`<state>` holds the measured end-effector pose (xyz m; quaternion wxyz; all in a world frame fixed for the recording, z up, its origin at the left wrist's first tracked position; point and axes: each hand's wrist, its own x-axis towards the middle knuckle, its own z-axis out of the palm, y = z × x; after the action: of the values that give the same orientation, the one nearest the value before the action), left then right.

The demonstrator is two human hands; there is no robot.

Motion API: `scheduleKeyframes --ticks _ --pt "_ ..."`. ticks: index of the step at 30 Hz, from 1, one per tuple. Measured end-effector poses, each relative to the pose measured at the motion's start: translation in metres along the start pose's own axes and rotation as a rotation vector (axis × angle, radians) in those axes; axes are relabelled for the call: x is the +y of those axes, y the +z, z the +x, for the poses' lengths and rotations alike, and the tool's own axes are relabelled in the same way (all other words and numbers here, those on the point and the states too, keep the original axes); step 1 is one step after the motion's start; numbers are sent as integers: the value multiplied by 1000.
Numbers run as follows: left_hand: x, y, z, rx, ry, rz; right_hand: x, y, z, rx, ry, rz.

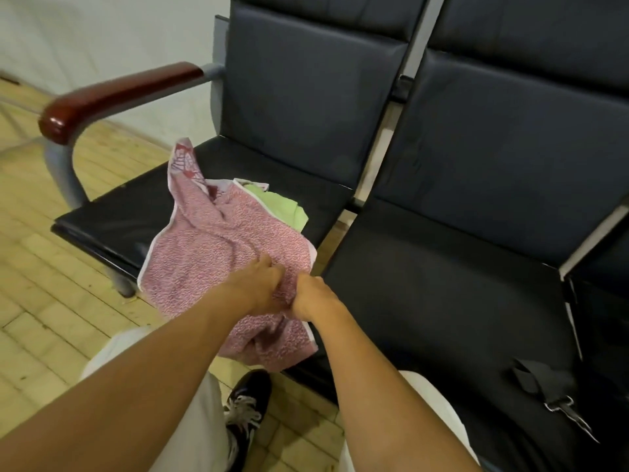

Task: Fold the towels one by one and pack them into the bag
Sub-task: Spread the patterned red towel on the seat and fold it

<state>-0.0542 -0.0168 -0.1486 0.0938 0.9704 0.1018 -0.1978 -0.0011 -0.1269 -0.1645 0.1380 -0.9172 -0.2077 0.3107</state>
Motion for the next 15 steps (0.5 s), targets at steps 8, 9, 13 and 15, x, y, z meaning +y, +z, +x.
scheduleKeyframes --ticks 8,9,13,15 --pt "-4 6 1 -246 109 -93 -5 2 7 -113 72 299" --pt "-5 6 1 -243 114 -96 -7 1 4 -167 77 356" --pt "-5 5 -2 -250 110 -113 -11 6 0 -248 4 305" --pt "-5 5 -2 -247 105 -113 -10 11 3 -55 -53 237"
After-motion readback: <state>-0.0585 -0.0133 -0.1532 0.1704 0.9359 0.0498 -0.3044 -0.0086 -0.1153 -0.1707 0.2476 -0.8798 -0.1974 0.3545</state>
